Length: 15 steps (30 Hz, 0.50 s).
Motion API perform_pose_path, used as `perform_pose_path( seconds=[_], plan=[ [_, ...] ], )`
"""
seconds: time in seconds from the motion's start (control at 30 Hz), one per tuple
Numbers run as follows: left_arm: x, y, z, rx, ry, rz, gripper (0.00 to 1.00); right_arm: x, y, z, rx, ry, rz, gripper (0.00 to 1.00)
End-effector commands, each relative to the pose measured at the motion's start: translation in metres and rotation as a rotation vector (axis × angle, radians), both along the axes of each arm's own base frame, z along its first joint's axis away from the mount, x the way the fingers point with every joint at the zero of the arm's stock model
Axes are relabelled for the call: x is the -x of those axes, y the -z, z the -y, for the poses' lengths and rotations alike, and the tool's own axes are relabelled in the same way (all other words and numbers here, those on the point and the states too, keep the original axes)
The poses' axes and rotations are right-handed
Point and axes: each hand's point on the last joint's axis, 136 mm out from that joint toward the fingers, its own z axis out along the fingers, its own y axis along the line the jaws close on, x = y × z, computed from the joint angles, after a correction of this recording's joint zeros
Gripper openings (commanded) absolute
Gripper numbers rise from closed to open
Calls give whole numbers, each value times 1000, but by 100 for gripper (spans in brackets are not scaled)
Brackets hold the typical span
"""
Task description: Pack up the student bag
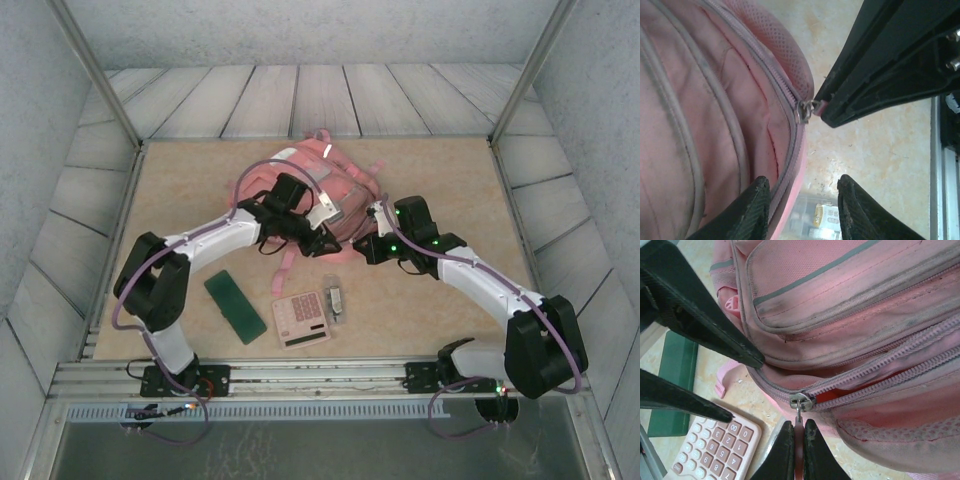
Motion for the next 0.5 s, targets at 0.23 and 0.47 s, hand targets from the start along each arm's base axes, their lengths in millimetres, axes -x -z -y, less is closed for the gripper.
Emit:
perform_pose_path(
  seconds=[0.23,0.47],
  plan=[
    [-4,11,16,11,29,-35,29,-2,-41,-12,-79,-59,109,0],
    [-8,12,12,-13,-1,-18,12,-6,-41,-9,-62,-36,117,0]
  ],
)
